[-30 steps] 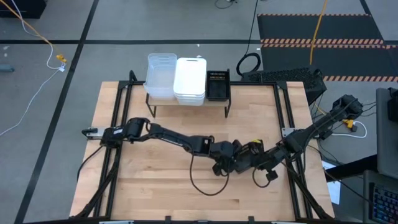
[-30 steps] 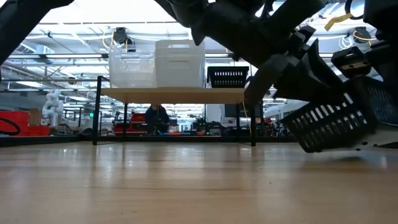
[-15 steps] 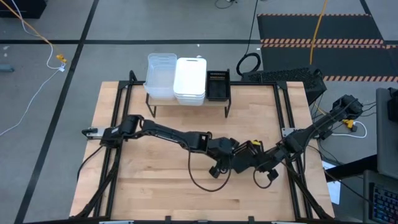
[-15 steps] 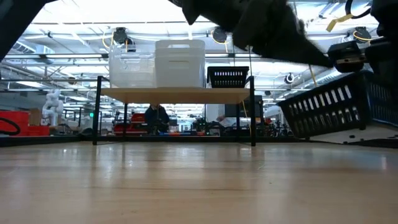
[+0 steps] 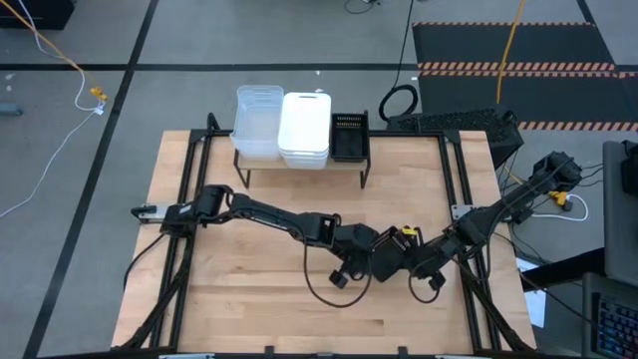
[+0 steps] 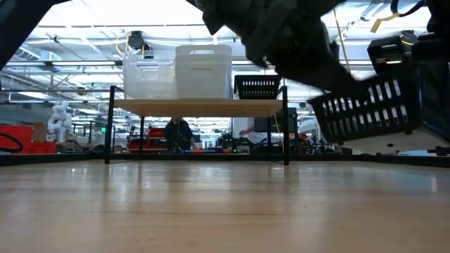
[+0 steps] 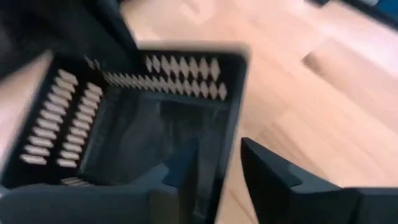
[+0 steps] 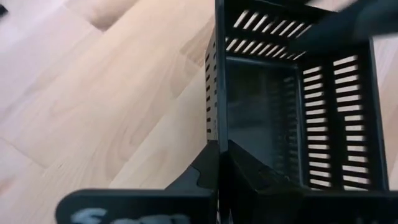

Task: Stack baskets on shelf by color
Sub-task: Stack the black bin on top of the black bin on the shelf, then return to Home Position

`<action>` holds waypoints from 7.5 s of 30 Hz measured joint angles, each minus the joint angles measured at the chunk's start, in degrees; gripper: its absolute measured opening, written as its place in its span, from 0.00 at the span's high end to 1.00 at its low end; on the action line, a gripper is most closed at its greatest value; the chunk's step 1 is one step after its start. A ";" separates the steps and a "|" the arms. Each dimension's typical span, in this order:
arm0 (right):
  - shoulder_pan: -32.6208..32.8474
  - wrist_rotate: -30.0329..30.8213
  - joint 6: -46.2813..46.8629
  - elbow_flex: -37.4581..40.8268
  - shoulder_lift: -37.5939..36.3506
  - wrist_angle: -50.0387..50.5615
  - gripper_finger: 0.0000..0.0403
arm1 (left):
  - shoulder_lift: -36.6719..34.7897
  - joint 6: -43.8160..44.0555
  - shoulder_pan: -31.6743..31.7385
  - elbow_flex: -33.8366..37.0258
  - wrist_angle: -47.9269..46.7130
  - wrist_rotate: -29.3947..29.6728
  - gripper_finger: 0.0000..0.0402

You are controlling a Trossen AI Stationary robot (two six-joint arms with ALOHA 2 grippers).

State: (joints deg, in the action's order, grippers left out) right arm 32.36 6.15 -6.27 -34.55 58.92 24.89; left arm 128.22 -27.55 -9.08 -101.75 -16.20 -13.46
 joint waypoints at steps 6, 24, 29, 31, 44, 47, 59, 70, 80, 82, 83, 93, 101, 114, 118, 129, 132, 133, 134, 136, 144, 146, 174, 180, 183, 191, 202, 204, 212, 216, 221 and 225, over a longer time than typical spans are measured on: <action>-0.04 0.26 -0.43 -0.06 -0.49 -1.16 0.98 | 0.12 0.13 -0.09 0.04 -2.17 1.06 0.96; 0.79 14.92 5.92 4.53 -7.12 -10.47 0.78 | -4.01 4.98 -6.43 -0.07 -11.43 22.62 0.98; 2.56 11.58 3.50 4.21 -13.27 -23.14 0.78 | -3.35 7.61 -6.64 -0.10 -13.00 23.39 0.99; 3.50 11.58 3.07 4.18 -16.09 -25.89 0.78 | -2.68 10.08 -6.42 0.16 -13.66 23.95 0.99; 11.31 11.87 4.38 9.77 -20.99 -38.22 0.78 | -3.48 19.80 -7.27 -0.02 -15.32 30.68 0.99; 11.87 13.37 6.78 12.41 -20.97 -41.87 0.78 | -4.37 19.09 -7.37 0.04 -17.93 30.69 0.98; 12.00 21.18 13.59 20.18 -20.85 -44.53 0.78 | -17.09 6.52 -0.51 0.04 -11.48 41.86 0.99; 11.91 24.15 15.01 23.34 -20.90 -46.55 0.78 | -24.70 -1.86 17.51 -0.07 1.66 20.76 0.99; 11.89 24.15 14.56 23.34 -20.81 -45.06 0.78 | -19.80 1.68 24.48 -0.04 -3.91 20.51 0.98; 11.89 24.13 14.56 23.34 -20.79 -44.73 0.78 | -19.74 1.75 23.98 -0.04 -5.96 20.53 0.98; 11.89 24.13 14.52 23.34 -20.81 -44.48 0.78 | -19.60 1.86 23.68 -0.04 -6.25 20.53 0.98; 11.87 24.11 14.99 23.34 -20.82 -43.44 0.78 | -19.40 2.19 22.43 -0.04 -11.83 20.93 0.98; 11.88 24.11 15.04 23.34 -20.81 -43.47 0.78 | -19.40 1.84 22.38 -0.04 -11.07 24.90 0.89; 11.87 24.06 15.24 23.34 -20.81 -42.90 0.78 | -19.99 0.82 18.04 0.00 -9.08 36.96 0.54; 11.85 24.79 13.71 23.34 -20.81 -44.02 0.78 | -22.16 7.17 12.76 0.02 -10.54 39.96 0.51; 8.81 26.82 4.03 23.30 -21.92 -55.14 0.78 | -19.50 10.33 9.30 0.76 -11.44 50.17 0.64; 7.55 26.81 6.21 23.28 -21.87 -54.73 0.78 | -19.89 8.63 12.00 0.76 -7.17 52.53 0.68; 7.19 26.82 7.14 23.28 -21.70 -54.37 0.78 | -20.30 8.55 12.86 0.76 -5.35 52.55 0.69; 6.93 26.81 7.87 23.28 -21.58 -53.74 0.78 | -20.54 8.62 13.62 0.69 -3.24 52.54 0.70; 6.52 26.82 8.65 23.28 -21.55 -52.87 0.78 | -20.63 9.24 15.18 0.55 -0.13 52.16 0.73; 6.08 26.75 8.82 23.28 -21.53 -51.56 0.78 | -17.00 14.15 18.75 0.68 -1.39 44.23 0.77; 6.29 26.62 9.71 23.28 -21.49 -51.06 0.78 | -16.17 14.34 18.68 0.68 -3.14 44.08 0.77; -0.92 21.22 -0.60 14.40 -31.89 -42.72 0.78 | -39.44 18.62 2.24 36.75 18.35 47.53 0.77; -4.81 18.49 3.43 3.22 -29.36 -23.30 0.81 | -55.48 22.26 -0.92 58.83 34.23 44.71 0.77; -7.51 13.66 1.92 2.72 -26.71 -26.58 0.83 | -63.32 22.77 -3.35 65.65 38.70 44.49 0.77; -18.14 -1.39 0.69 6.31 -21.42 -41.83 0.89 | -80.92 18.50 -5.62 84.67 55.15 44.55 0.77; -20.79 -1.74 3.20 7.03 -41.39 -23.27 0.89 | -100.90 14.67 -2.76 94.91 51.56 39.97 0.77; -20.76 -1.80 3.77 9.84 -44.81 -23.31 0.89 | -102.61 15.16 -1.58 95.63 49.10 39.02 0.77; -20.76 1.45 8.75 24.90 -53.31 -31.39 0.89 | -103.64 19.53 2.85 99.56 47.24 36.75 0.77; -20.76 1.20 9.15 27.08 -55.11 -33.46 0.89 | -103.64 20.56 4.87 100.90 47.27 34.99 0.77; -20.76 1.16 8.39 27.52 -56.79 -31.07 0.89 | -103.60 22.38 7.34 101.20 43.51 32.86 0.77; -20.76 1.28 7.09 27.54 -57.11 -29.59 0.89 | -103.60 22.73 9.34 101.20 43.03 30.22 0.77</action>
State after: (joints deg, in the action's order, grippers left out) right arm 11.60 7.44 0.82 -7.01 1.80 -4.71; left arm 24.62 -4.83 0.26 -0.56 26.83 16.76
